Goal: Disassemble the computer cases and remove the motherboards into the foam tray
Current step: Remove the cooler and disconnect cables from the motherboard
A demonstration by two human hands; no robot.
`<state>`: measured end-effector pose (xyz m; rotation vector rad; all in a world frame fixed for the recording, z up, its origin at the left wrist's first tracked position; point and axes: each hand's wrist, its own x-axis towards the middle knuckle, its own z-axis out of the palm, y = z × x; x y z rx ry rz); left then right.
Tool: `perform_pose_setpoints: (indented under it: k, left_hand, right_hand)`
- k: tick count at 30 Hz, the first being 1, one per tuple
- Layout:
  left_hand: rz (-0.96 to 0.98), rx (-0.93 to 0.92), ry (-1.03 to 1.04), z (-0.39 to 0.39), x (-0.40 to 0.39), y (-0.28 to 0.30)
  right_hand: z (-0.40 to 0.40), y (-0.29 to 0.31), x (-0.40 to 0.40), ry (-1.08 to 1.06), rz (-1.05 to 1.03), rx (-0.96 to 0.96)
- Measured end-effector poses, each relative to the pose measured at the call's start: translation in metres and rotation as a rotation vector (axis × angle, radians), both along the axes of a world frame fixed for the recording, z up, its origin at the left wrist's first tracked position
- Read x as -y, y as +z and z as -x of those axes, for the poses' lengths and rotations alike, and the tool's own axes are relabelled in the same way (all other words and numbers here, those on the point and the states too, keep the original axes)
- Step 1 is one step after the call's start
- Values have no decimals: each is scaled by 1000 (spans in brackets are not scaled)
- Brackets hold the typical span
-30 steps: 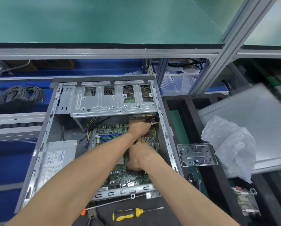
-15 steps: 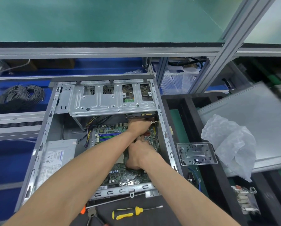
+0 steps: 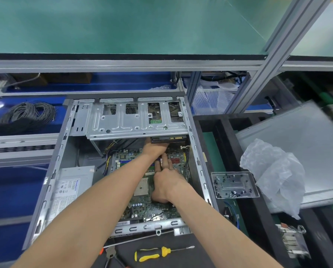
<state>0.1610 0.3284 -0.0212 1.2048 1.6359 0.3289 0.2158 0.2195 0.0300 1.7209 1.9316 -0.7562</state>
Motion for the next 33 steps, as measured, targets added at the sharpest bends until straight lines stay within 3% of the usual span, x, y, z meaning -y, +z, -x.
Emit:
perform_pose_setpoints:
  k: [6, 10, 15, 18, 21, 33]
  left_hand:
    - [-17, -332, -266, 29, -11, -16]
    - [-8, -403, -243, 26, -18, -11]
    - [-65, -224, -215, 19, -7, -2]
    - [4, -228, -543, 2, 3, 14]
    - [-108, -178, -666, -15, 10, 24]
    - [-295, -148, -560, -22, 19, 13]
  right_hand:
    - [1, -5, -4, 12, 6, 15]
    - [0, -9, -4, -5, 11, 21]
    - [0, -8, -2, -11, 9, 21]
    - [1, -1, 0, -8, 14, 9]
    - [1, 3, 1, -11, 3, -5]
    - [0, 5, 3, -20, -40, -26]
